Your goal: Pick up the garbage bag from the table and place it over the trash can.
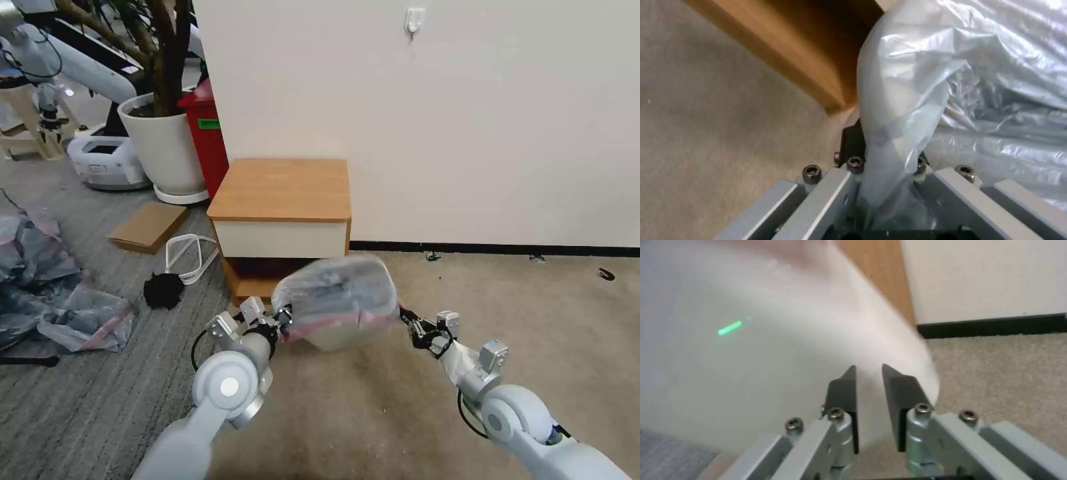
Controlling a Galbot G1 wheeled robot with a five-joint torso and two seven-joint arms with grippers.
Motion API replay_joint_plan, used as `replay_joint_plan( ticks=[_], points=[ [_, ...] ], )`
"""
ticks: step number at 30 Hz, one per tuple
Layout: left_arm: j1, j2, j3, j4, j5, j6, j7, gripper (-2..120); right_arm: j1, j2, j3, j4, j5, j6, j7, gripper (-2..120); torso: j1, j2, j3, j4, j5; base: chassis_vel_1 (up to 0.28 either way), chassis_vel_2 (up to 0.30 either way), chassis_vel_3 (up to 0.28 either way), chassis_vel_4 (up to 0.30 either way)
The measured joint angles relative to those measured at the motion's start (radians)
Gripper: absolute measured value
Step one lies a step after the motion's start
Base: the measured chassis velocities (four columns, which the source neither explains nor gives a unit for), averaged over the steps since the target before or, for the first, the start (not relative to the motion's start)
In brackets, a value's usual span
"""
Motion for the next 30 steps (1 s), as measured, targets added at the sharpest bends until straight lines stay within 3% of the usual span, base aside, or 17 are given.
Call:
replay_joint_plan(
  ticks=[11,17,19,24,30],
  points=[
    [0.009,0.012,0.009,-0.003,0.042,0.029,0.011,2,0.000,-0.005,-0.001,-0.004,-0.012,0.005,0.009,24,0.000,0.000,0.000,0.0001,-0.0001,0.000,0.000,0.000,0.000],
    [0.005,0.013,0.021,0.013,0.043,0.033,0.013,2,-0.011,-0.017,0.009,-0.013,-0.075,0.002,0.051,16,0.000,0.000,0.000,0.0000,0.0000,0.000,0.000,0.000,0.000],
    [0.002,0.014,0.021,0.019,0.038,0.033,0.013,2,-0.015,-0.026,0.017,-0.021,-0.093,0.002,0.058,8,0.000,0.000,0.000,0.0001,0.0000,0.000,0.000,0.000,0.000],
    [-0.003,0.012,0.022,0.029,0.029,0.033,0.013,2,-0.020,-0.033,0.023,-0.028,-0.113,0.003,0.068,6,0.000,0.000,0.000,0.0000,0.0001,0.000,0.000,0.000,0.000],
    [-0.008,0.030,0.022,0.064,0.044,0.045,0.039,2,-0.020,-0.041,0.033,-0.019,-0.114,0.011,0.079,18,0.000,0.000,0.000,0.0000,0.0000,0.000,0.000,0.000,0.000]
  ],
)
